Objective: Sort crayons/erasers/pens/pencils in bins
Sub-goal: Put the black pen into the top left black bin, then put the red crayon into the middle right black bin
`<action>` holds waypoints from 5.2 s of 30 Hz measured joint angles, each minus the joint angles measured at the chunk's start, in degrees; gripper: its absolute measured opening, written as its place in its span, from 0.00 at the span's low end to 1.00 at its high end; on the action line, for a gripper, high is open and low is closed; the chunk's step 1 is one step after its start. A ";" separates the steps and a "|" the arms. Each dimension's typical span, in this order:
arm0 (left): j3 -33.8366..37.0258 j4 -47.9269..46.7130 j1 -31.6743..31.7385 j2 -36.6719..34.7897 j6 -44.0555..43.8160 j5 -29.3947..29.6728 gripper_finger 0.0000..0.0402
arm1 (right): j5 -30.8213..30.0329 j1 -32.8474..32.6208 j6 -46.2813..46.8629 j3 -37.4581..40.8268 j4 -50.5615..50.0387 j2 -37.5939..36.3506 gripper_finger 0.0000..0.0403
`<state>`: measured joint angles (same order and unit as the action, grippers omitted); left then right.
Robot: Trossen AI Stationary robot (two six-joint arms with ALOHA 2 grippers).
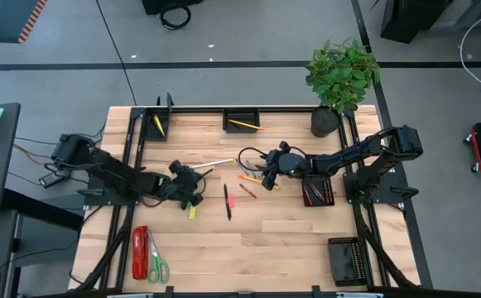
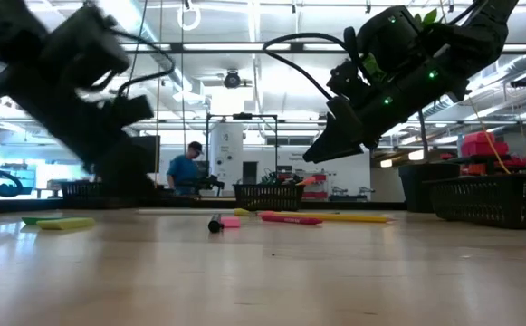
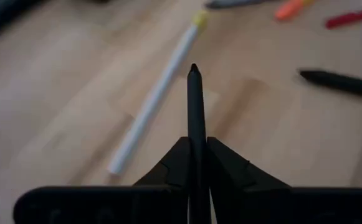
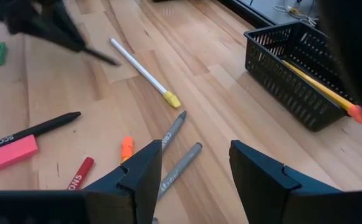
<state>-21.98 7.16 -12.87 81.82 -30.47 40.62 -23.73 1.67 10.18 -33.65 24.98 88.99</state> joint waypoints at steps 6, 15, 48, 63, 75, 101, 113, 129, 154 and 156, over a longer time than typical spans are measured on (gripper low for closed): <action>-8.17 -17.93 5.23 -5.98 4.90 0.52 0.11 | 0.00 0.00 -0.03 0.00 -0.10 0.00 0.48; -11.43 -32.69 20.83 -16.02 7.71 3.91 0.11 | 0.29 -1.76 -0.31 0.40 -0.03 -0.02 0.48; -12.56 -24.45 59.28 -1.59 1.15 5.33 0.12 | 4.13 -2.25 -0.49 1.29 0.00 -0.02 0.48; -12.96 -24.80 58.47 -1.92 6.53 2.72 0.35 | 4.31 -2.21 -0.51 1.29 -0.01 -0.02 0.48; -12.96 -23.64 40.10 -8.88 24.03 -15.50 0.37 | 4.31 -2.19 -0.26 1.29 -0.01 -0.02 0.48; -12.96 -2.18 15.07 -1.05 44.65 -27.99 0.28 | -5.27 -11.89 18.90 0.69 0.69 2.87 0.48; -12.94 1.49 15.11 -1.07 44.91 -27.78 0.23 | -18.36 -20.39 15.77 -7.21 0.91 18.36 0.48; -12.85 1.54 15.26 -1.07 37.08 -19.64 0.13 | -21.88 -20.74 22.09 -10.29 4.30 26.78 0.48; -12.14 4.28 13.72 1.08 36.83 -19.65 0.09 | -22.24 -20.76 19.78 -10.70 6.48 29.33 0.09; -12.10 4.48 13.40 1.66 37.05 -19.67 0.10 | -22.76 -20.72 19.66 -10.64 6.44 29.35 0.08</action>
<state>-34.08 11.64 0.53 83.48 6.58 20.95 -46.48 -19.04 29.85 -44.29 31.43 118.34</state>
